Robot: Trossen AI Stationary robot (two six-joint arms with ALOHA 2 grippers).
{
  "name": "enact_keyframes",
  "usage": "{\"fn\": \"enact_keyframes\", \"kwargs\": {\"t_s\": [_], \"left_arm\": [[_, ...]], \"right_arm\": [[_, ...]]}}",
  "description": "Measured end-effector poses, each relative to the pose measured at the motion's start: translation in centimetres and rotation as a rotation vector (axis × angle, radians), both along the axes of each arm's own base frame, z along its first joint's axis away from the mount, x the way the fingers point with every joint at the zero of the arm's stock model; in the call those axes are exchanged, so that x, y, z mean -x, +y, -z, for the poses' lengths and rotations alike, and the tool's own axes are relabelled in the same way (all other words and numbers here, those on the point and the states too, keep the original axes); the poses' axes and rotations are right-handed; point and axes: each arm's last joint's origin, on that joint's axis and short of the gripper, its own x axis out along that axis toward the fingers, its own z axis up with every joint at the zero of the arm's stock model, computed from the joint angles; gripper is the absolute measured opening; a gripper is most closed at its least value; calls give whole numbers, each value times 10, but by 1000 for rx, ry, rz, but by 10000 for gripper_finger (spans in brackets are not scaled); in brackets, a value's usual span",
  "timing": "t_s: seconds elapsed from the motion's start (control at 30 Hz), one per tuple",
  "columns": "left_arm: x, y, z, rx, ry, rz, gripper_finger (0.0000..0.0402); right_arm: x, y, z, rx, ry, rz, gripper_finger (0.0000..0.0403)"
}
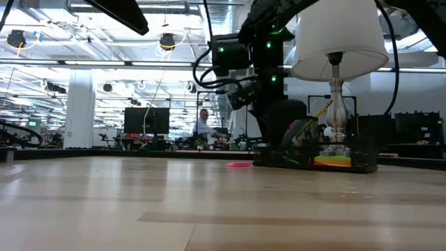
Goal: Pick and place office supplies into organizer
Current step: Put the eraser into the desk organizer
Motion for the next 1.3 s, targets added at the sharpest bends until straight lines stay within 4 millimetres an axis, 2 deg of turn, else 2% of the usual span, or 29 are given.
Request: {"fn": "enact_keyframes", "kwargs": {"t_s": [0.43,0.5,0.6,0.8,0.9,1.1,1.2,1.3], "left_arm": [[-1,0,0,4,-7,-1,165],[-1,-1,0,5,-9,-1,165],[-1,0,0,3,-9,1,165],[-1,-1,0,0,-8,3,165],[1,-3,0,0,-8,13,165],[5,-7,0,-41,-40,10,165],[4,-6,0,-65,-86,-34,165],[3,-4,1,-39,-110,-71,165]], "right_arm": [[-4,47,-13,12,15,-148,190],[-8,52,-16,19,-16,-164,192],[-21,54,-16,-9,-156,-165,194],[-48,39,-23,-232,-448,-170,186],[-51,24,-24,-246,-499,-113,178],[-34,-5,-18,-275,-349,82,159],[-21,-3,-18,-288,-235,140,151],[-6,5,-35,-294,-165,186,144]]}}
